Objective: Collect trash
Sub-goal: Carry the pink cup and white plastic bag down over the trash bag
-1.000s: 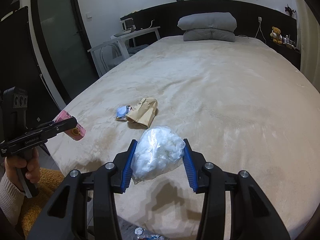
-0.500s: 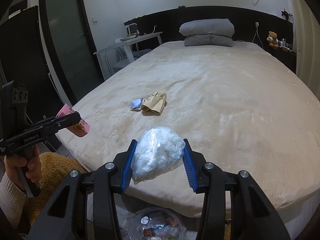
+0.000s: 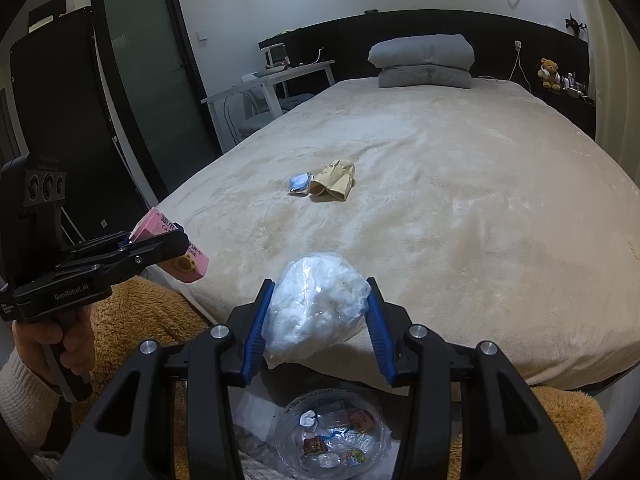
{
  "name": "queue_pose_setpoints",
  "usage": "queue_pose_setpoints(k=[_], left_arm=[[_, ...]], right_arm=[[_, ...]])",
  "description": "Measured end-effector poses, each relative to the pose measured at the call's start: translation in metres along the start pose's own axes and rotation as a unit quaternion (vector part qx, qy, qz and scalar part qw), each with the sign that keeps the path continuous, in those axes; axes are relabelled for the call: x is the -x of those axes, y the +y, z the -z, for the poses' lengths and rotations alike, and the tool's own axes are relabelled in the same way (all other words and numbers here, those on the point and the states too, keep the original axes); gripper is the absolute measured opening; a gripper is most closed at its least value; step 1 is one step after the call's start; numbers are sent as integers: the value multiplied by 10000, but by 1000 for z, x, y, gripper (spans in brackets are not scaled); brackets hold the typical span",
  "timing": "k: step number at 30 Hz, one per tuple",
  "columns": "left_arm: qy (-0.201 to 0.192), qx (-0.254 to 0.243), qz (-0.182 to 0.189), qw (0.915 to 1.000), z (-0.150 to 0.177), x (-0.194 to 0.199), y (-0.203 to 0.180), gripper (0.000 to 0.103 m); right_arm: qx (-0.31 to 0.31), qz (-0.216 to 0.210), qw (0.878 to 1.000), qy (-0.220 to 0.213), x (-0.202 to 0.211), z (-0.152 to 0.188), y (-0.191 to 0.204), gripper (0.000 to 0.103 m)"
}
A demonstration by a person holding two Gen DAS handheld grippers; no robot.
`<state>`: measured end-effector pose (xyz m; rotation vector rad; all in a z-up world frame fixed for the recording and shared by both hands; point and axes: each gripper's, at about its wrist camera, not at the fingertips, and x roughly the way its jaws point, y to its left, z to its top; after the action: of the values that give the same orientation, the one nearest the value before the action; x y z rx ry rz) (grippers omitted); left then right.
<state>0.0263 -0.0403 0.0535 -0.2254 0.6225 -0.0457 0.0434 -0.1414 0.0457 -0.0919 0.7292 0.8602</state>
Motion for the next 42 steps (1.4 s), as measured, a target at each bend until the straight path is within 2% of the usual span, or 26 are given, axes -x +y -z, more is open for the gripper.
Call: queue_pose_setpoints(k=[10, 20, 28, 42], left_arm=[[550, 165, 109, 9983, 35, -28, 6, 34], [1368, 476, 230, 9892, 70, -73, 13, 34], [1971, 677, 311, 9776, 94, -103, 16, 34], [3035, 937, 382, 9474, 130, -153, 21, 34]], right_arm=[[-229, -104, 9980, 573, -26, 28, -7, 45], [-518, -280, 9883, 1406, -68, 58, -16, 45], [-781, -351, 9769, 1959, -95, 74, -30, 45], [-1296, -417, 9435, 3020, -137, 110, -47, 45]])
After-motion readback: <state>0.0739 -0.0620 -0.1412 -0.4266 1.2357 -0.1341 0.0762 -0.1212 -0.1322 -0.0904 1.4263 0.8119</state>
